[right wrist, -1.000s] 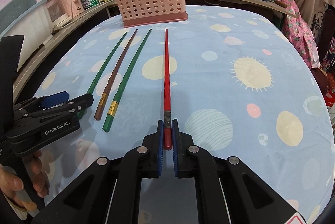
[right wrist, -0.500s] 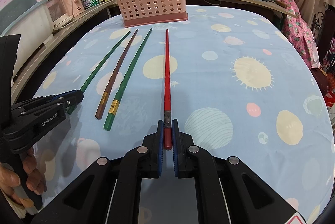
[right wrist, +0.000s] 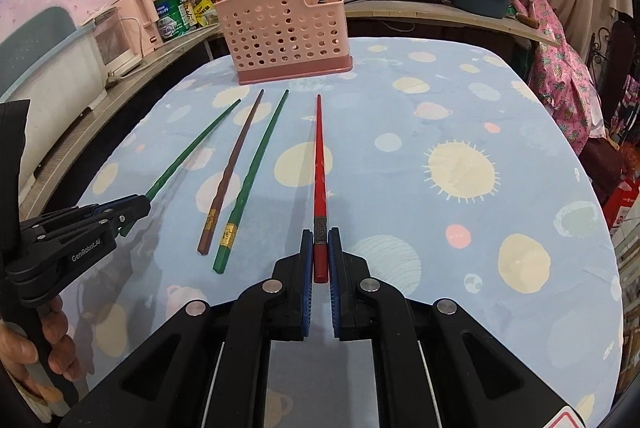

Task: Organize utensils
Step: 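Lift both held chopsticks and lower them into the pink basket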

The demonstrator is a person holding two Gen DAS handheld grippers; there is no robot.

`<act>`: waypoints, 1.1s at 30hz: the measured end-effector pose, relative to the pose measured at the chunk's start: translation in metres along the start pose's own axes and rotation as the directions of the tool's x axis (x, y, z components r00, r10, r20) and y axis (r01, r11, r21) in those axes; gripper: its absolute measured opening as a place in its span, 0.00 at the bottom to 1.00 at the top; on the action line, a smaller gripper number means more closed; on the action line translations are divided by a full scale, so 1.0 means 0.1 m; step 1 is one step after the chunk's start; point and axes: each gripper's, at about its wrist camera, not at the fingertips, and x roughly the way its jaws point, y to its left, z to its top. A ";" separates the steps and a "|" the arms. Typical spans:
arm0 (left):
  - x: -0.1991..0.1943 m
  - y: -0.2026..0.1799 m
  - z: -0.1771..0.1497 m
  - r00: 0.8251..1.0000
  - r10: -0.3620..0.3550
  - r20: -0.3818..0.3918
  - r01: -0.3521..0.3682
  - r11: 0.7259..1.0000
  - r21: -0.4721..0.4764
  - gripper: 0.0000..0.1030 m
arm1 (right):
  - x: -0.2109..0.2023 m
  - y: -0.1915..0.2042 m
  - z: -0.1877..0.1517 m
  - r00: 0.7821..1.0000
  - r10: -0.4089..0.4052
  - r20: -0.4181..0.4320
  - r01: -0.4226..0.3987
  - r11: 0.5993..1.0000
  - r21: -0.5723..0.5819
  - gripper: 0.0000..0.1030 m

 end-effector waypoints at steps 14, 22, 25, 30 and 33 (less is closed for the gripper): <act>-0.63 0.00 0.49 0.988 -0.026 0.150 0.026 1.000 0.000 0.07 | -0.54 -0.07 0.52 0.985 0.003 0.170 -0.005 1.000 0.013 0.07; -0.78 0.08 0.77 0.976 0.001 0.217 0.001 1.000 -0.010 0.07 | -0.72 -0.03 0.82 0.967 0.012 0.253 -0.012 1.000 -0.002 0.07; -0.81 0.12 0.86 0.972 0.008 0.233 -0.004 1.000 -0.018 0.07 | -0.75 0.01 0.93 0.961 0.019 0.277 -0.016 1.000 -0.014 0.07; -0.89 0.15 1.02 0.963 0.014 0.271 -0.009 1.000 -0.018 0.07 | -0.79 0.05 1.08 0.952 0.027 0.306 -0.018 0.999 -0.030 0.07; -0.92 0.16 1.14 0.956 0.016 0.293 -0.012 1.000 -0.014 0.07 | -0.82 0.07 1.19 0.944 0.034 0.327 -0.022 0.999 -0.041 0.07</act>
